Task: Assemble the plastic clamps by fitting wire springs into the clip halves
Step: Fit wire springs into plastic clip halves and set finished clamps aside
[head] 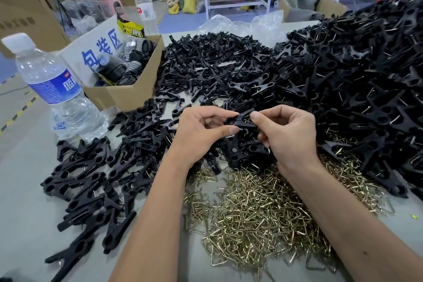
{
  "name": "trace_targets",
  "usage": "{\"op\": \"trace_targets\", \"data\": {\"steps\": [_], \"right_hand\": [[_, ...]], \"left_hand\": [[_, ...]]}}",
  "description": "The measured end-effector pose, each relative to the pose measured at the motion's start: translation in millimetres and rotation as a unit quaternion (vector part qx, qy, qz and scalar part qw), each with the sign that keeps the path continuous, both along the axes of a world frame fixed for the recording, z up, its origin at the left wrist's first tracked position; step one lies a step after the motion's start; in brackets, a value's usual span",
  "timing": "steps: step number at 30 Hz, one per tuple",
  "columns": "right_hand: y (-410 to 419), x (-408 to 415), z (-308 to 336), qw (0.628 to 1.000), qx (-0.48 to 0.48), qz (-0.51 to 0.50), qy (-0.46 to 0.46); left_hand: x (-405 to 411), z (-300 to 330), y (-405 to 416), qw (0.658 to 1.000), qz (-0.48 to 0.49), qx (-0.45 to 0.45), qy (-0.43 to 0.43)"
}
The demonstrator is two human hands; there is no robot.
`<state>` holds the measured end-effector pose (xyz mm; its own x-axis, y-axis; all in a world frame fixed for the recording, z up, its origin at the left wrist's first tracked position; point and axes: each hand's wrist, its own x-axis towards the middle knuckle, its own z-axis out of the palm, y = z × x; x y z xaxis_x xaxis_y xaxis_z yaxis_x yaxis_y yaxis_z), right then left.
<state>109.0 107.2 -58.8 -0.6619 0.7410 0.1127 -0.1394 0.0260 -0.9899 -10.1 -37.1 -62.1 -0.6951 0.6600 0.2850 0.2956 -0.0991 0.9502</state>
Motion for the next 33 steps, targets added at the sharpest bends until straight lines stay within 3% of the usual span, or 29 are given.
{"op": "trace_targets", "data": {"steps": [9,14,19,24,27,30,33], "right_hand": [[2,2,-1,0.999,0.027,0.026,-0.006],[3,5,7,0.988,-0.067,0.132,0.047],[10,9,11,0.920,-0.254,0.298,0.032],[17,11,11,0.848,-0.298,0.438,0.000],[19,11,8,0.821,-0.327,0.468,0.014],[21,11,5,0.783,-0.407,0.469,0.027],[24,12,6,0.774,-0.424,0.471,0.018]], "left_hand": [[1,1,1,1.000,0.002,-0.005,0.011],[3,3,0,0.999,-0.006,0.035,-0.023],[1,8,-6,0.996,-0.059,0.052,-0.033],[5,9,-8,0.993,-0.092,0.056,-0.059],[5,12,-10,0.994,-0.084,0.044,-0.055],[6,15,-10,0.999,-0.052,-0.006,0.014],[9,16,-8,0.998,-0.036,-0.031,0.048]]}}
